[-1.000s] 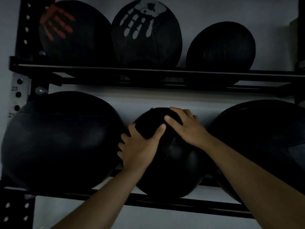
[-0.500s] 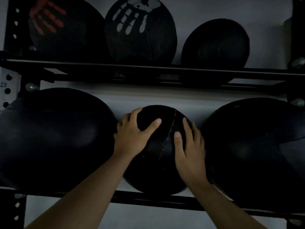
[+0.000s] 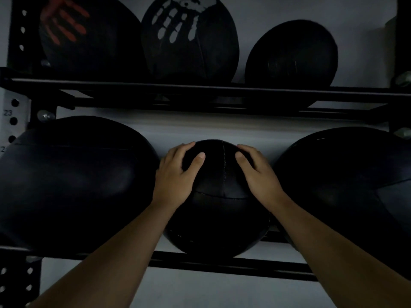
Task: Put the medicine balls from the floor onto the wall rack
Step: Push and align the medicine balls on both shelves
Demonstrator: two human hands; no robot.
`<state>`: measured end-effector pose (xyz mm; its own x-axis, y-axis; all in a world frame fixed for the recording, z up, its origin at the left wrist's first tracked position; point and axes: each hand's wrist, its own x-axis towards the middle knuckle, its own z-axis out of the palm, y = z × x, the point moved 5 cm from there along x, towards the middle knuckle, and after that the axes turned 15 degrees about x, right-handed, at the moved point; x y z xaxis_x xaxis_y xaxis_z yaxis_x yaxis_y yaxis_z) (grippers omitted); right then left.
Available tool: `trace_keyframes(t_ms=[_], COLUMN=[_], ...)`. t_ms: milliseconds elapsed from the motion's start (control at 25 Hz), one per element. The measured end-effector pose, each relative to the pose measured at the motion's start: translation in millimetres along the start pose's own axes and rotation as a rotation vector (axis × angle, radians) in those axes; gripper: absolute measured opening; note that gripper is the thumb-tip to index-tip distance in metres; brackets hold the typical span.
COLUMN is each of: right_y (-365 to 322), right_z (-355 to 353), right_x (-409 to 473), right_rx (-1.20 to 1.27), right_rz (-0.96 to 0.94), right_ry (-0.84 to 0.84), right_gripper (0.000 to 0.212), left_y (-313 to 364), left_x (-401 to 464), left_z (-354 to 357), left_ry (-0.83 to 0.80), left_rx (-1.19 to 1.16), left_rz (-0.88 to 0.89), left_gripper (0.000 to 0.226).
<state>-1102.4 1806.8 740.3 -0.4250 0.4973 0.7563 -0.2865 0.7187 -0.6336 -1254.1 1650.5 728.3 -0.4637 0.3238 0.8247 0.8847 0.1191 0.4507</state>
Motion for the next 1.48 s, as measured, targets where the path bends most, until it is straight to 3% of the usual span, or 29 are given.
trace_keyframes(t_ms=[160, 440, 640, 800, 880, 1080, 1200, 1320, 1480], right_y=[16, 17, 15, -4, -28, -111, -138, -144, -138], right_z=[-5, -5, -6, -2, 11, 137, 228, 300, 317], right_x=[-33, -40, -36, -41, -42, -46, -40, -34, -31], right_rx=[-0.017, 0.013, -0.009, -0.185, -0.29, -0.293, -0.27, -0.329, -0.379], right_rz=[-0.026, -0.091, -0.078, -0.068, -0.083, -0.22, -0.152, -0.032, 0.014], right_ry=[0.029, 0.108, 0.066, 0.084, 0.118, 0.014, -0.076, -0.095, 0.027], right_gripper=[0.059, 0.071, 0.058, 0.053, 0.051, 0.052, 0.059, 0.072, 0.084], left_y=[0, 0, 0, -3, -12, -78, -134, -198, -227], left_x=[-4, -6, -4, 2, 11, 45, 55, 55, 48], left_z=[2, 2, -1, -16, -42, -156, -219, -262, -250], left_ry=[-0.025, -0.046, -0.165, -0.324, -0.299, 0.0, 0.083, -0.011, -0.122], left_rx=[0.036, 0.129, 0.163, 0.475, 0.602, 0.747, 0.694, 0.466, 0.227], left_rz=[0.015, 0.042, 0.022, 0.138, 0.206, 0.158, 0.034, -0.115, -0.181], left_gripper=[0.069, 0.072, 0.067, 0.074, 0.074, 0.066, 0.069, 0.082, 0.085])
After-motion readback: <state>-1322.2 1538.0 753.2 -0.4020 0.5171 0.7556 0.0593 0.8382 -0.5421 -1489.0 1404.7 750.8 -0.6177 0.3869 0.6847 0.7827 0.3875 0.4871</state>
